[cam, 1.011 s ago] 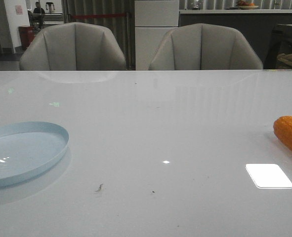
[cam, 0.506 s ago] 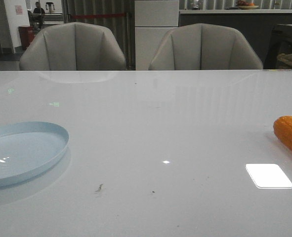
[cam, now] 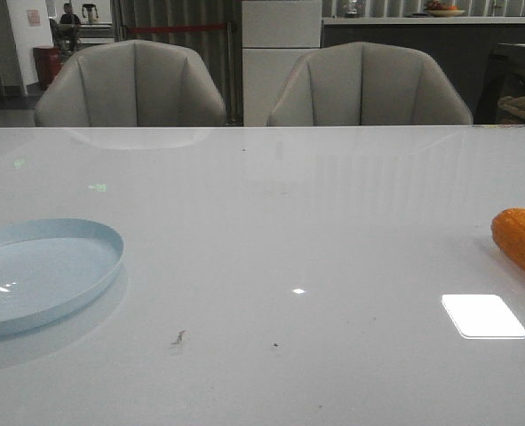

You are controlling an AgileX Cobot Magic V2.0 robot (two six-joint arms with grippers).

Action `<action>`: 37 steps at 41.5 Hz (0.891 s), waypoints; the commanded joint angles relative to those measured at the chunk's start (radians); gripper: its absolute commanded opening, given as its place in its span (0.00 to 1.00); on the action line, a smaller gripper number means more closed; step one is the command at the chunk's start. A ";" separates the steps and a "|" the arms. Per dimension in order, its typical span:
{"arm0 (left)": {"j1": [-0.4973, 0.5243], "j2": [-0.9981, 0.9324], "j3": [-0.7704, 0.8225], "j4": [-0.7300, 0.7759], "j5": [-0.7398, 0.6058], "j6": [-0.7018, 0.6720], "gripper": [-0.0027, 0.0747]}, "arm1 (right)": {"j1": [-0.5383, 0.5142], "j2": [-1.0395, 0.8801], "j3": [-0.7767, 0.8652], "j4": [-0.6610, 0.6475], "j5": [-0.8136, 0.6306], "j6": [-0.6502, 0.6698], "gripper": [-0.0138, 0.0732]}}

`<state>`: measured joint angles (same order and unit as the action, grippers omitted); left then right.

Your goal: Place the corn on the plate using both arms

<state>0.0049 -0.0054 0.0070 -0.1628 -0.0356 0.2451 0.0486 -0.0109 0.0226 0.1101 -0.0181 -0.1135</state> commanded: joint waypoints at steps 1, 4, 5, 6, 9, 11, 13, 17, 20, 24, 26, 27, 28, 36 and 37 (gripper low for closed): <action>0.003 -0.016 -0.016 -0.009 -0.144 -0.008 0.15 | 0.001 -0.023 -0.083 -0.007 -0.152 -0.003 0.22; 0.003 -0.016 -0.070 -0.009 -0.149 -0.008 0.15 | 0.001 -0.023 -0.155 -0.007 -0.148 -0.003 0.22; 0.003 -0.016 -0.085 -0.007 -0.149 -0.008 0.15 | 0.001 -0.023 -0.182 -0.007 -0.143 -0.003 0.22; 0.003 -0.016 -0.105 -0.007 -0.149 -0.008 0.15 | 0.001 -0.022 -0.203 -0.007 -0.137 -0.003 0.22; 0.003 -0.014 -0.153 -0.007 -0.149 -0.008 0.15 | 0.001 -0.012 -0.280 -0.008 -0.096 -0.003 0.22; 0.003 -0.012 -0.181 -0.007 -0.145 -0.008 0.15 | 0.001 0.005 -0.326 -0.013 -0.067 -0.003 0.22; 0.003 -0.012 -0.208 -0.007 -0.135 -0.008 0.15 | 0.001 0.036 -0.375 -0.027 -0.037 -0.003 0.22; 0.003 -0.010 -0.265 0.008 -0.088 -0.008 0.15 | 0.001 0.117 -0.468 -0.068 0.018 -0.004 0.22; 0.003 0.014 -0.311 0.046 -0.049 -0.008 0.15 | 0.001 0.197 -0.531 -0.093 0.026 -0.004 0.22; 0.003 0.072 -0.368 0.084 -0.029 -0.008 0.15 | 0.001 0.304 -0.597 -0.102 0.026 -0.004 0.22; 0.003 0.111 -0.398 0.089 -0.017 -0.008 0.15 | 0.001 0.354 -0.627 -0.102 0.026 -0.004 0.22; 0.003 0.136 -0.417 0.089 -0.010 -0.008 0.15 | 0.001 0.383 -0.635 -0.102 0.027 -0.004 0.22; 0.003 0.157 -0.431 0.089 0.002 -0.008 0.15 | 0.001 0.403 -0.646 -0.102 0.027 -0.004 0.22; 0.003 0.383 -0.552 0.089 0.121 -0.008 0.15 | 0.001 0.566 -0.665 -0.102 0.043 -0.004 0.22; 0.003 0.405 -0.559 0.089 0.121 -0.008 0.15 | 0.001 0.580 -0.665 -0.102 0.056 -0.004 0.22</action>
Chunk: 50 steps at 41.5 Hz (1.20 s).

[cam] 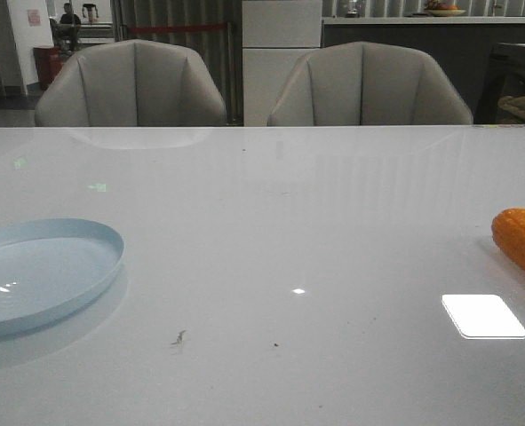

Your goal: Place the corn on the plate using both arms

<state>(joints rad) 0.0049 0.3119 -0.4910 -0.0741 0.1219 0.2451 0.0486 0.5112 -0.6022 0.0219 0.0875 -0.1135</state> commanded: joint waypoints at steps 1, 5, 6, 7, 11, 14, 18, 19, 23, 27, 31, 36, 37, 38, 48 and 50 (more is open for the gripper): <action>0.003 0.122 -0.065 0.000 -0.037 -0.008 0.15 | 0.001 0.075 -0.040 -0.013 -0.035 -0.004 0.22; 0.003 0.214 -0.065 0.000 -0.046 -0.008 0.15 | 0.001 0.139 -0.039 -0.013 0.024 -0.004 0.22; 0.003 0.236 -0.065 0.000 -0.036 -0.008 0.15 | 0.001 0.158 -0.039 -0.013 0.040 -0.004 0.22; 0.003 0.252 -0.065 0.000 -0.030 -0.008 0.15 | 0.001 0.169 -0.039 -0.013 0.048 -0.004 0.22; 0.003 0.317 -0.065 0.000 0.029 -0.008 0.15 | 0.001 0.219 -0.039 -0.013 0.088 -0.004 0.22; 0.003 0.359 -0.065 -0.009 0.069 -0.008 0.15 | 0.001 0.255 -0.039 -0.013 0.108 -0.004 0.22; 0.003 0.412 -0.065 -0.009 0.082 -0.008 0.15 | 0.001 0.308 -0.038 -0.013 0.140 -0.004 0.22; 0.003 0.422 -0.065 -0.009 0.082 -0.008 0.15 | 0.001 0.319 -0.038 -0.013 0.145 -0.004 0.22; 0.003 0.469 -0.065 -0.009 0.087 -0.008 0.15 | 0.001 0.373 -0.038 -0.013 0.153 -0.004 0.22; 0.003 0.505 -0.065 -0.009 0.100 -0.008 0.15 | 0.001 0.418 -0.038 -0.013 0.153 -0.004 0.22; 0.003 0.535 -0.065 -0.009 0.123 -0.008 0.15 | 0.001 0.453 -0.038 -0.013 0.153 -0.004 0.22; 0.003 0.566 -0.065 -0.009 0.132 -0.008 0.15 | 0.001 0.476 -0.038 -0.013 0.153 -0.004 0.22; 0.003 0.568 -0.065 -0.009 0.132 -0.008 0.15 | 0.001 0.477 -0.038 -0.013 0.153 -0.004 0.22; 0.003 0.571 -0.065 -0.009 0.132 -0.008 0.15 | 0.001 0.479 -0.038 -0.013 0.153 -0.004 0.22; 0.003 0.595 -0.065 -0.039 0.132 -0.008 0.41 | 0.001 0.480 -0.038 -0.013 0.154 -0.004 0.34; 0.003 0.599 -0.065 -0.051 0.132 -0.008 0.46 | 0.001 0.480 -0.038 -0.013 0.158 -0.004 0.44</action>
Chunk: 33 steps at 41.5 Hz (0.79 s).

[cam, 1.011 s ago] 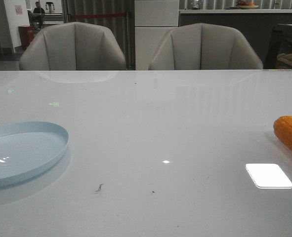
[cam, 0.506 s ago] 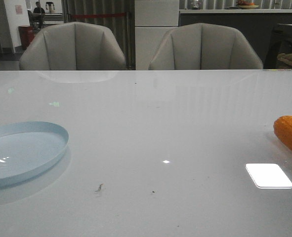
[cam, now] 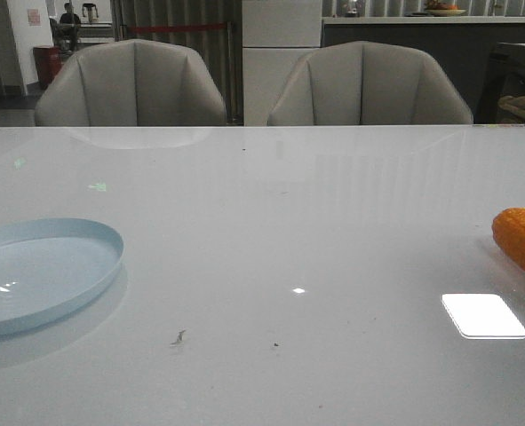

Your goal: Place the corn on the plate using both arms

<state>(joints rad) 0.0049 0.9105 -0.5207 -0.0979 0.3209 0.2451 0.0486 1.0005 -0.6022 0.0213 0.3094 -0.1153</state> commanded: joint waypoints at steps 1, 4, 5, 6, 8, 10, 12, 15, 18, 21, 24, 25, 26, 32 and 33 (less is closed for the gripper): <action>0.003 0.003 -0.035 -0.033 -0.068 -0.008 0.48 | 0.001 -0.009 -0.038 -0.012 -0.063 -0.002 0.48; 0.003 0.012 -0.035 -0.033 -0.070 -0.008 0.50 | 0.001 -0.009 -0.038 -0.012 -0.061 -0.002 0.64; 0.003 0.014 -0.035 -0.033 -0.074 -0.008 0.50 | 0.001 -0.009 -0.038 -0.012 -0.061 -0.002 0.69; 0.003 0.017 -0.035 -0.033 -0.076 -0.008 0.50 | 0.001 -0.009 -0.038 -0.012 -0.063 -0.002 0.73; 0.003 0.024 -0.035 -0.033 -0.084 -0.008 0.50 | 0.001 -0.009 -0.038 -0.012 -0.069 -0.002 0.77; 0.003 0.031 -0.035 -0.033 -0.084 -0.008 0.50 | 0.001 -0.009 -0.038 -0.012 -0.072 -0.002 0.78; 0.003 0.039 -0.035 -0.033 -0.084 -0.008 0.49 | 0.001 -0.009 -0.037 -0.012 -0.068 -0.002 0.78; 0.003 0.047 -0.035 -0.034 -0.084 -0.008 0.49 | 0.001 -0.009 -0.034 -0.012 -0.067 -0.002 0.78; 0.003 0.053 -0.040 -0.034 -0.077 -0.008 0.49 | 0.001 -0.009 -0.034 -0.011 -0.068 -0.002 0.78; 0.003 0.068 -0.068 -0.034 -0.035 -0.008 0.49 | 0.001 -0.009 -0.037 -0.011 -0.065 -0.002 0.78; 0.004 0.098 -0.128 -0.034 0.026 -0.010 0.49 | 0.001 -0.009 -0.040 -0.011 -0.064 -0.002 0.78; 0.008 0.107 -0.148 -0.034 0.044 -0.012 0.49 | 0.001 -0.009 -0.040 -0.011 -0.064 -0.002 0.78; 0.009 0.123 -0.169 -0.034 0.069 -0.019 0.49 | 0.001 -0.009 -0.040 -0.011 -0.064 -0.002 0.78; 0.045 0.242 -0.334 -0.034 0.208 -0.057 0.49 | 0.001 -0.009 -0.040 -0.010 -0.046 -0.001 0.78; 0.053 0.271 -0.369 -0.034 0.230 -0.065 0.49 | 0.001 -0.009 -0.040 -0.010 -0.044 -0.001 0.78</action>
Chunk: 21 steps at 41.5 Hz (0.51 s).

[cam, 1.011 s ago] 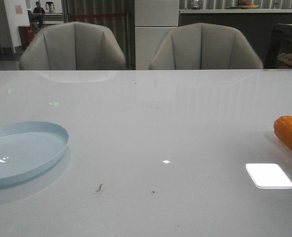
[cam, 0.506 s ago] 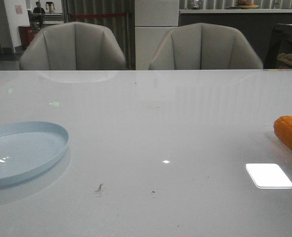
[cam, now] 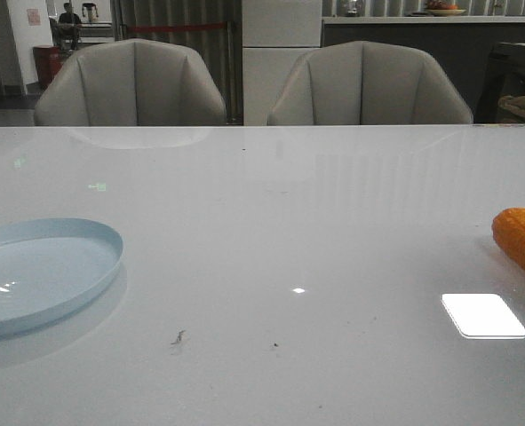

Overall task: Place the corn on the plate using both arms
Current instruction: 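Move the left gripper to the rim of the light blue plate and grasp it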

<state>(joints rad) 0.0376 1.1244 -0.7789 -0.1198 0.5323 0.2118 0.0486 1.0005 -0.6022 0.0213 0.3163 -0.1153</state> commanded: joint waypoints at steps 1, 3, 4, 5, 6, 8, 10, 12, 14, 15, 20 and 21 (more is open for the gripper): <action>0.025 0.080 -0.147 -0.013 0.050 -0.032 0.49 | 0.001 -0.009 -0.040 -0.010 -0.045 -0.001 0.78; 0.033 0.136 -0.200 -0.013 0.096 -0.032 0.49 | 0.001 -0.009 -0.040 -0.009 -0.041 -0.001 0.78; 0.035 0.161 -0.235 -0.013 0.131 -0.032 0.49 | 0.001 -0.009 -0.040 -0.009 -0.038 -0.001 0.78; 0.035 0.186 -0.262 -0.013 0.156 -0.029 0.49 | 0.001 -0.009 -0.040 -0.009 -0.038 -0.001 0.78; 0.035 0.220 -0.288 -0.013 0.181 -0.024 0.49 | 0.001 -0.009 -0.040 -0.008 -0.038 -0.001 0.78; 0.035 0.280 -0.345 -0.013 0.244 -0.019 0.49 | 0.001 -0.009 -0.040 -0.006 -0.038 -0.001 0.78; 0.035 0.331 -0.398 -0.013 0.282 -0.019 0.49 | 0.001 -0.009 -0.040 -0.005 -0.038 -0.001 0.78; 0.035 0.387 -0.445 -0.013 0.316 -0.019 0.49 | 0.001 -0.009 -0.040 -0.004 -0.038 -0.001 0.78; 0.035 0.439 -0.481 -0.013 0.343 -0.019 0.49 | 0.001 -0.009 -0.040 -0.004 -0.038 -0.001 0.78; 0.035 0.459 -0.502 -0.013 0.354 -0.019 0.49 | 0.001 -0.009 -0.040 -0.004 -0.038 -0.001 0.78; 0.035 0.560 -0.570 -0.013 0.412 -0.017 0.49 | 0.001 -0.009 -0.040 -0.004 -0.038 -0.001 0.78; 0.035 0.575 -0.582 -0.013 0.420 -0.017 0.49 | 0.001 -0.009 -0.040 -0.004 -0.038 -0.001 0.78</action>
<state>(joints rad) 0.0730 1.6876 -1.2930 -0.1198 0.9312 0.1937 0.0486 1.0005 -0.6022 0.0213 0.3394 -0.1153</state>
